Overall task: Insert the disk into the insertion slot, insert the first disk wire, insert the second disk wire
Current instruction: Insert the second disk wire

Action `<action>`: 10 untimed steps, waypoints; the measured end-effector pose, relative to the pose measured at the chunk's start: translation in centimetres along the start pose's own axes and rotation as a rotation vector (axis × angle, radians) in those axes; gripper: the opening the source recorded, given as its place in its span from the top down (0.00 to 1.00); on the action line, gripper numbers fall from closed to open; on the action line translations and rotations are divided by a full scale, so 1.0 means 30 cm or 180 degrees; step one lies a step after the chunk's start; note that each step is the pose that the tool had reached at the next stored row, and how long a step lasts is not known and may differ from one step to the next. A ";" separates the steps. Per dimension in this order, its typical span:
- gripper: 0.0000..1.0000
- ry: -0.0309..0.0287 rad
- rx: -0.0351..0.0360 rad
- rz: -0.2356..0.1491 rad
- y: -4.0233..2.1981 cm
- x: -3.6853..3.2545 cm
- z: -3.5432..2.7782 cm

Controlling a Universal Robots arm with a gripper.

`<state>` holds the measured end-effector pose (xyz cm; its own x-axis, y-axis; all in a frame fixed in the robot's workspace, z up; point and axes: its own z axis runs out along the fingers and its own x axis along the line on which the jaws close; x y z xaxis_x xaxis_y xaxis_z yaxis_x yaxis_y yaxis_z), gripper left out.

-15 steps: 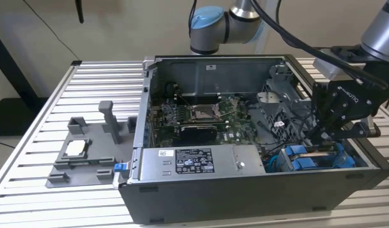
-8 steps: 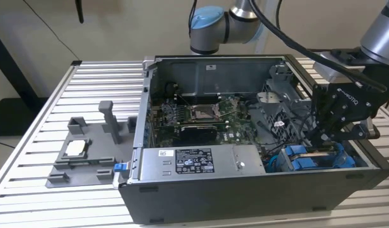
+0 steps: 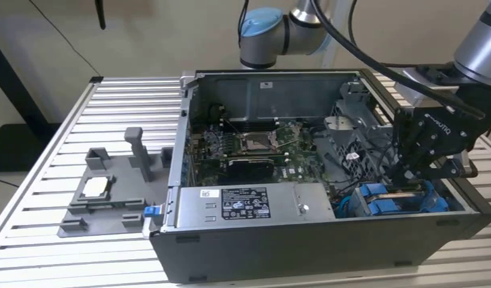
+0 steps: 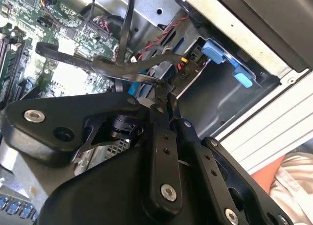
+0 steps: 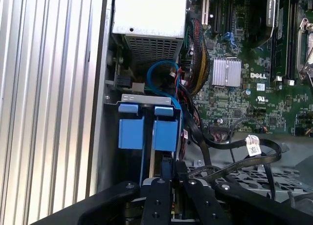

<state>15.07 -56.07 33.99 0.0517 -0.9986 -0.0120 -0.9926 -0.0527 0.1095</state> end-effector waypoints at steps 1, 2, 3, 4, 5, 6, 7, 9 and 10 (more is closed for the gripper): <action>0.84 -0.0001 0.0000 0.0008 0.000 0.001 0.002; 0.84 -0.0002 0.0000 0.0015 0.000 0.001 0.005; 0.84 -0.0002 0.0000 0.0023 -0.001 0.002 0.008; 0.84 -0.0001 0.0000 0.0031 -0.001 0.002 0.010; 0.84 0.0000 0.0000 0.0037 -0.001 0.002 0.012; 0.84 -0.0001 0.0000 0.0040 -0.001 0.002 0.013; 0.84 -0.0002 0.0000 0.0041 -0.001 0.003 0.014; 0.84 -0.0004 -0.0001 0.0041 -0.001 0.003 0.015; 0.84 -0.0004 -0.0001 0.0041 -0.001 0.003 0.015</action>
<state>15.06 -56.15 33.54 0.0388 -0.9992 -0.0120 -0.9931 -0.0399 0.1100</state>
